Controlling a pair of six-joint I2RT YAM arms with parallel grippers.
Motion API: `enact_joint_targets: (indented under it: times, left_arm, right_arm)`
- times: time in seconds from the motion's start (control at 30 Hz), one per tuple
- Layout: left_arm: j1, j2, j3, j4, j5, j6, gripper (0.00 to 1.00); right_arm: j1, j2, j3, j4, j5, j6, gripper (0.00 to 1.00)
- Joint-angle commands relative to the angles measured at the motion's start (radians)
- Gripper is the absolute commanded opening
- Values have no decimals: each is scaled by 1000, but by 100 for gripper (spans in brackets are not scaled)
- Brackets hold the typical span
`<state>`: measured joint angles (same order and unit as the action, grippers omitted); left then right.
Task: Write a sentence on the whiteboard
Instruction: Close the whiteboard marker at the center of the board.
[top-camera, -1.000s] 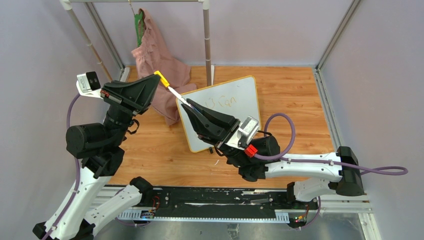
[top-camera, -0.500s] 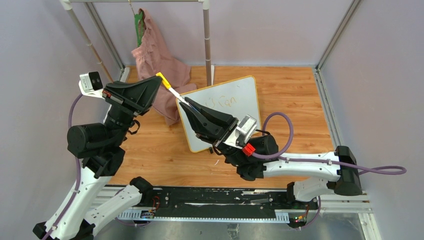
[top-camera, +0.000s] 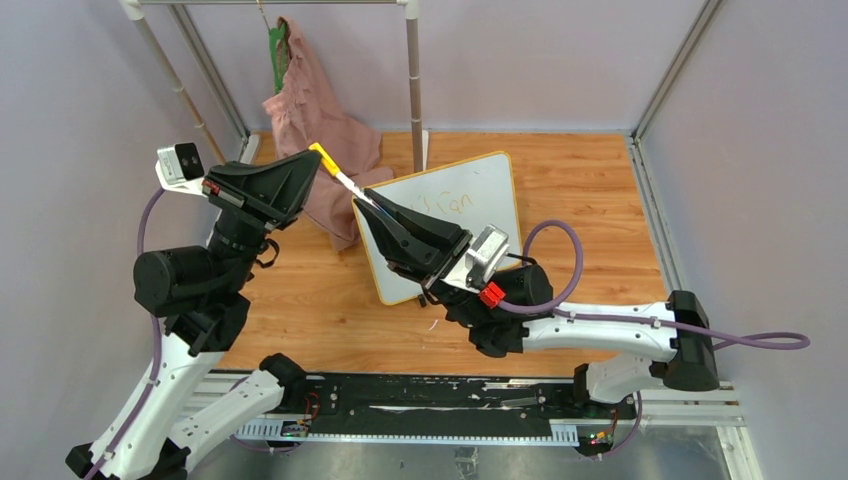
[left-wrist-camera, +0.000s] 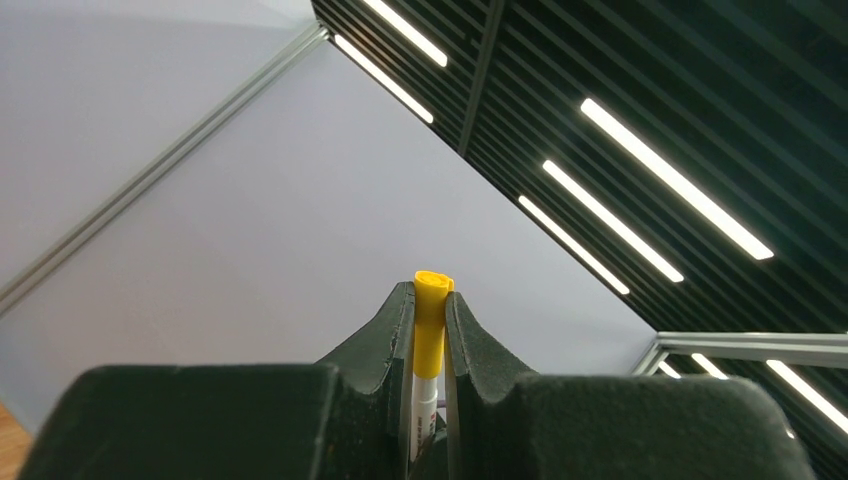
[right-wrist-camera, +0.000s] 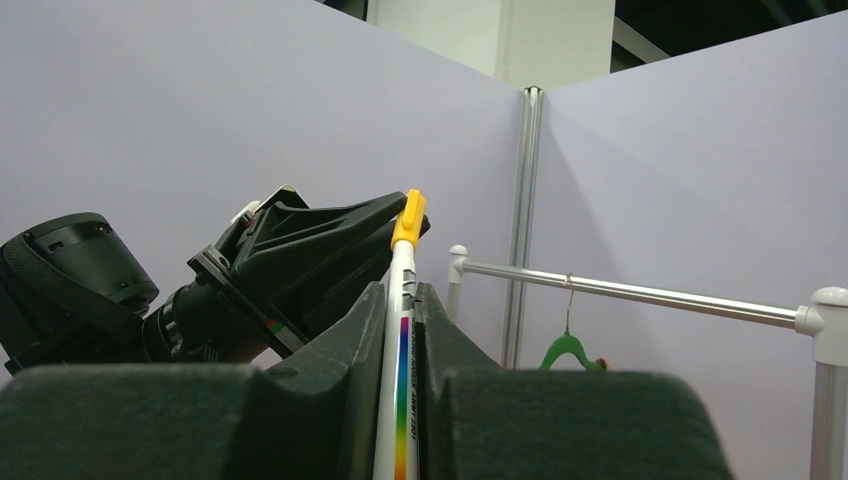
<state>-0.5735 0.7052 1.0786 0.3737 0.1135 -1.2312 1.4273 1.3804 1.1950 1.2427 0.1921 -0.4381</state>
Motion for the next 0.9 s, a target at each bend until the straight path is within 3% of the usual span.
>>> enact_joint_targets:
  times: [0.0,0.87]
  left_arm:
    - [-7,8,-5,19,41,-8,0]
    - [-7,37,0,19,73,-22,0]
  right_arm:
    - [-19,16,56,0,-33,-21,0]
    - [-18,83,107,-8,-136,-270,0]
